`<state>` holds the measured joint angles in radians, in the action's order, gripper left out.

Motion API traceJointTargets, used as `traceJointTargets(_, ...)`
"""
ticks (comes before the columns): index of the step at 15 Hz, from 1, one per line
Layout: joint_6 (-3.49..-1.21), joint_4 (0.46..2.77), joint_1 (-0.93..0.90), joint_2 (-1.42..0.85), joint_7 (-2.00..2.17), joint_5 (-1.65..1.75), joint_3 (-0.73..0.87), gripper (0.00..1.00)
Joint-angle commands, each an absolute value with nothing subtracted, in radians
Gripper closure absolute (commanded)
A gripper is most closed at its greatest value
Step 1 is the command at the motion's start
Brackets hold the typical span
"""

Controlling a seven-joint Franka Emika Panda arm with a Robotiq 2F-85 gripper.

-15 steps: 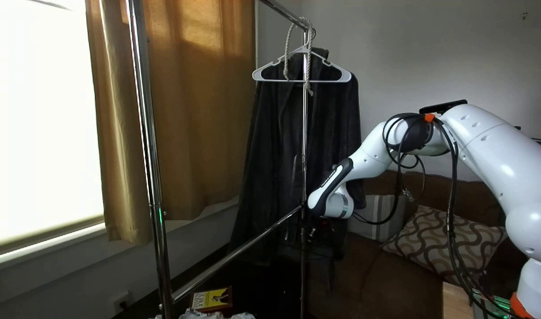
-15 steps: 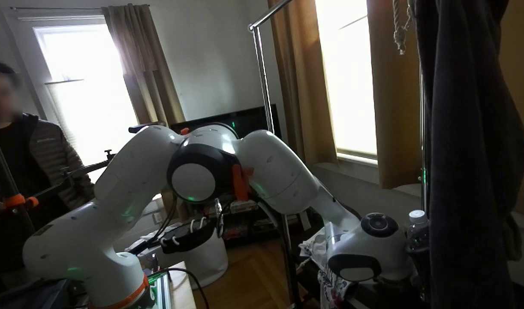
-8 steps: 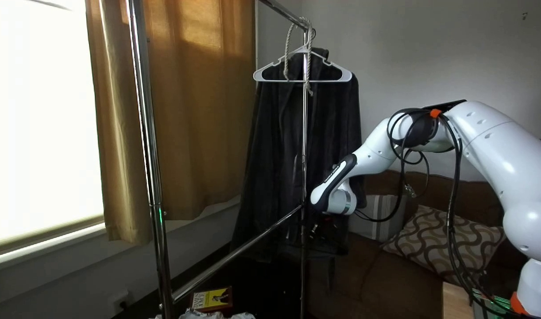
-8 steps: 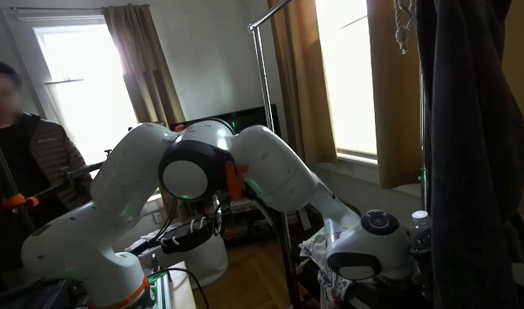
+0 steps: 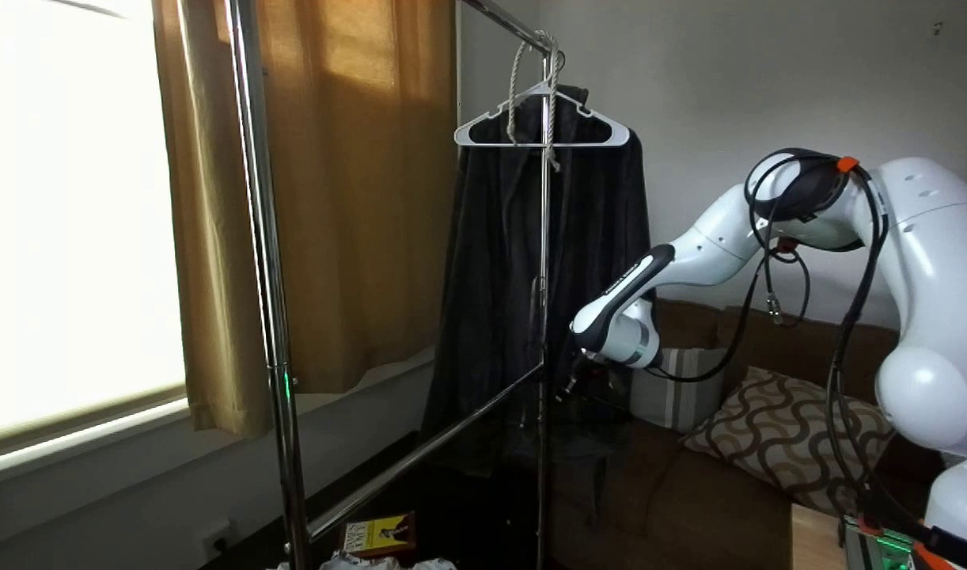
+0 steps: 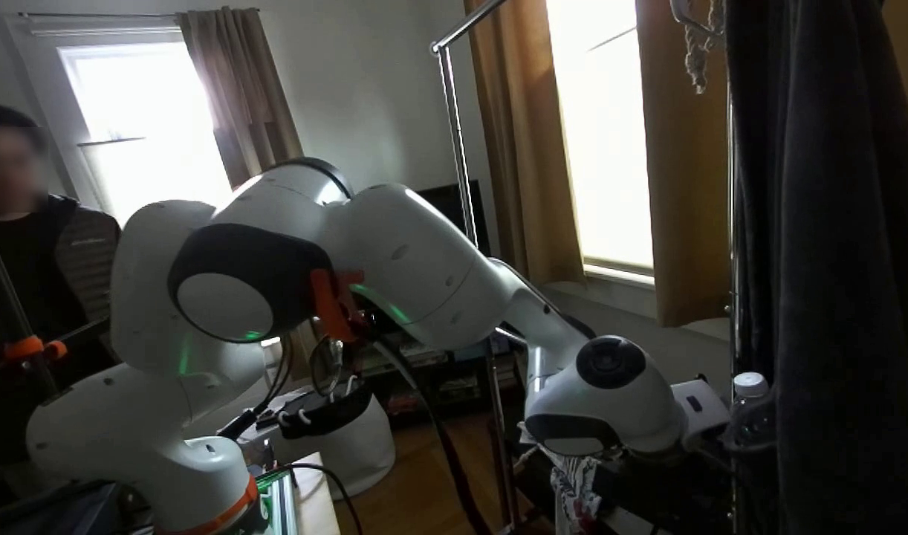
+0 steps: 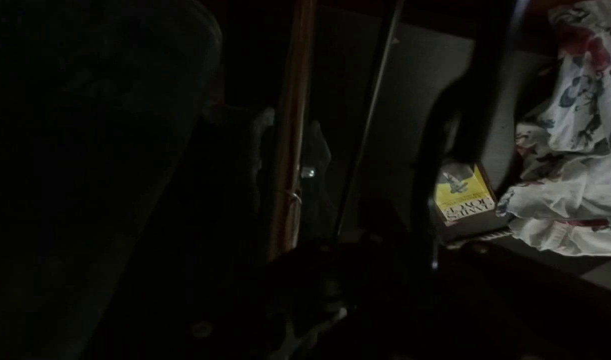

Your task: Pick up the black coat hanger and hang it on the top rail

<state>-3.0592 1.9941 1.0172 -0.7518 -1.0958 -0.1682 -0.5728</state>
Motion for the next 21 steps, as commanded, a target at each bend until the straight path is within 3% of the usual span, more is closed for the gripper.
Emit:
traceJointTargets(1, -3.079, 2.15, 1.268, -0.727, -1.178, -0.116, -0.806, 1.0)
traceJointTargets(7, -2.956, 2.311, 1.504, -0.751, -1.318, 0.014, -1.033, 1.0)
traceJointTargets(12, -2.756, 2.411, 1.576, -0.692, -1.406, 0.062, -1.101, 1.0)
traceJointTargets(18, -2.72, 2.521, 1.883, -0.67, -1.737, 0.103, -1.317, 1.0)
traceJointTargets(21, -2.703, 2.51, 2.062, -0.765, -1.868, 0.101, -1.471, 1.0)
